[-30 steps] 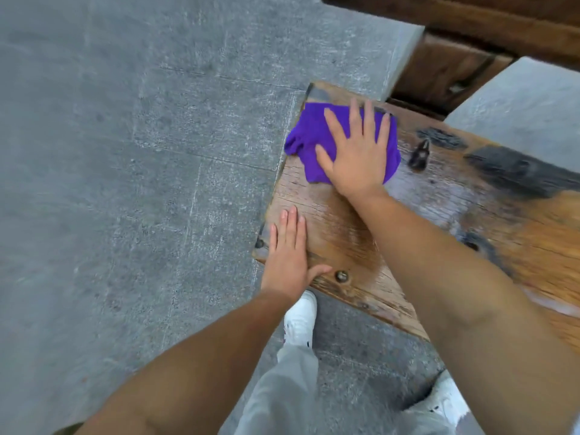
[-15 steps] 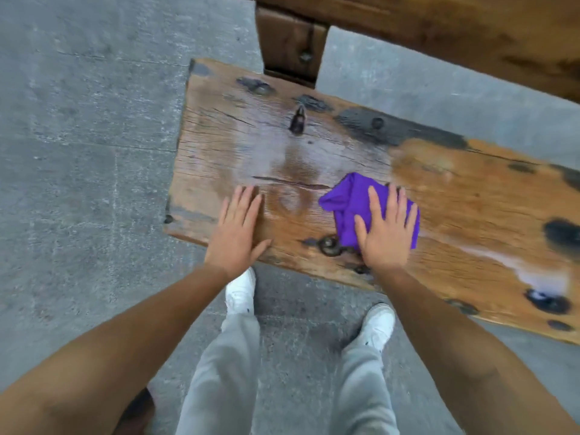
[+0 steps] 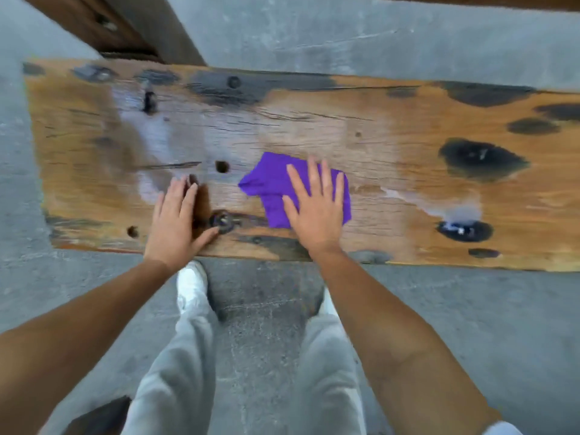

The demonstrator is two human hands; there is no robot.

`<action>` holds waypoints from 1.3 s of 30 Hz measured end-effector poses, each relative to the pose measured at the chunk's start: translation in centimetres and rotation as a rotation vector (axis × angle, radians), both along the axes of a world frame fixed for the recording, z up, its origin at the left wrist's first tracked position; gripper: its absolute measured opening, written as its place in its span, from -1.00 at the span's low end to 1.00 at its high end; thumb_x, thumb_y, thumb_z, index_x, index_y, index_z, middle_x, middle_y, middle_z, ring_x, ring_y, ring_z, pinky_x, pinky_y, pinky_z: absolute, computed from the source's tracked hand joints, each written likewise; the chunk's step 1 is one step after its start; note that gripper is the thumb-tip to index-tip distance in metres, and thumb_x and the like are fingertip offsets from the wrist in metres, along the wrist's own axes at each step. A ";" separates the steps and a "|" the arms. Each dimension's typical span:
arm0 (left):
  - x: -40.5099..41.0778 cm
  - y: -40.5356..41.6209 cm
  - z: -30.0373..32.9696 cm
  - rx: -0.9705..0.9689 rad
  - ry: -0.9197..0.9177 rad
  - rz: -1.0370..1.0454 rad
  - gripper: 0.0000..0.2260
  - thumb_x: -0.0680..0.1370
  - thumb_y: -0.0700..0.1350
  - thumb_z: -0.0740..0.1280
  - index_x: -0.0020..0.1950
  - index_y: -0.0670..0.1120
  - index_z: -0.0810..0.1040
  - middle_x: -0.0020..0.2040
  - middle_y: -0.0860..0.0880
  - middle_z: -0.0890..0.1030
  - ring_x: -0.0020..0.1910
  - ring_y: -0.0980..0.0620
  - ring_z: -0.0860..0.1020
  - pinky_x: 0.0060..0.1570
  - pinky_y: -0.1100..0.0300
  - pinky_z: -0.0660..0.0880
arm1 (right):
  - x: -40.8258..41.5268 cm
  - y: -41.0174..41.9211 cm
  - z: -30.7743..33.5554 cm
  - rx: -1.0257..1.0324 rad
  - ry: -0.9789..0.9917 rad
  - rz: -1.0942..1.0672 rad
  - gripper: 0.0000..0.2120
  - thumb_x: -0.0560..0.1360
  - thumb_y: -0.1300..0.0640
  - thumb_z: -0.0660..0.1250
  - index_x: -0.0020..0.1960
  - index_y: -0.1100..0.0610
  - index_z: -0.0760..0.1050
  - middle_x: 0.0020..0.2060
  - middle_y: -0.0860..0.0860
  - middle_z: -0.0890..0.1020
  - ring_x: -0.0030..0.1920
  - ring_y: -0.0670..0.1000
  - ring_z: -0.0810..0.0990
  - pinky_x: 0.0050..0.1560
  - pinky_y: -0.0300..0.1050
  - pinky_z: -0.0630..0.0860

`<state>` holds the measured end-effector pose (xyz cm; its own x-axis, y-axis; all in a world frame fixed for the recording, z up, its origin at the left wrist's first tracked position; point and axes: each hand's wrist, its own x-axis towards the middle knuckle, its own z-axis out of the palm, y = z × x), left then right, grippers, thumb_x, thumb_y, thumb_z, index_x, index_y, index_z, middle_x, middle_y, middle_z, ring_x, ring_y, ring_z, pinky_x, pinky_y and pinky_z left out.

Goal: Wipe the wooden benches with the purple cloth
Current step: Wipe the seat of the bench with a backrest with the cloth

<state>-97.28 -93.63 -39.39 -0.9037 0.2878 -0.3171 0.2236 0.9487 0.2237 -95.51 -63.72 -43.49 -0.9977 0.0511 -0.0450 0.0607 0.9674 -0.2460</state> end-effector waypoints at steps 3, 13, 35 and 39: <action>0.4 8.6 -0.7 0.078 0.000 -0.096 -0.13 0.48 0.33 0.25 0.58 -0.22 0.14 0.62 -0.24 0.10 0.61 -0.23 0.06 0.57 -0.16 0.00 | 3.0 11.1 0.5 0.106 -0.090 -0.169 -0.42 0.63 -0.20 0.17 0.61 -0.10 0.26 0.61 0.12 0.28 0.61 0.23 0.22 0.58 0.33 0.10; 2.5 24.6 -0.9 -0.137 -0.133 -0.179 0.07 0.44 0.50 0.10 0.62 -0.30 -0.05 0.64 -0.29 -0.13 0.62 -0.26 -0.16 0.55 -0.29 -0.08 | 4.4 25.0 1.5 0.141 -0.207 -0.754 -0.36 0.63 -0.12 0.14 0.65 0.07 0.17 0.62 0.25 0.19 0.62 0.30 0.13 0.54 0.39 0.07; 1.0 9.2 0.9 -0.209 -0.354 0.158 0.15 0.42 0.43 0.29 0.60 -0.18 -0.34 0.57 -0.22 -0.43 0.54 -0.22 -0.44 0.54 -0.30 -0.17 | -15.2 -2.3 1.9 0.024 -0.183 -0.166 -0.25 0.57 -0.22 0.16 0.66 0.07 0.11 0.63 0.31 0.10 0.64 0.31 0.03 0.57 0.42 -0.09; 0.9 8.6 1.2 -0.162 -0.384 0.159 0.12 0.46 0.29 0.39 0.60 -0.17 -0.34 0.59 -0.19 -0.41 0.57 -0.20 -0.39 0.54 -0.31 -0.14 | -17.6 -12.2 2.0 0.029 -0.228 0.057 -0.26 0.57 -0.22 0.14 0.67 0.04 0.09 0.63 0.30 0.08 0.64 0.31 -0.01 0.57 0.45 -0.10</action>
<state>-96.42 -85.04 -38.19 -0.7403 0.0732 -0.6682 0.0014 0.9942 0.1074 -113.12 -75.91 -41.45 -0.9632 -0.0002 -0.2688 0.0569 0.9772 -0.2046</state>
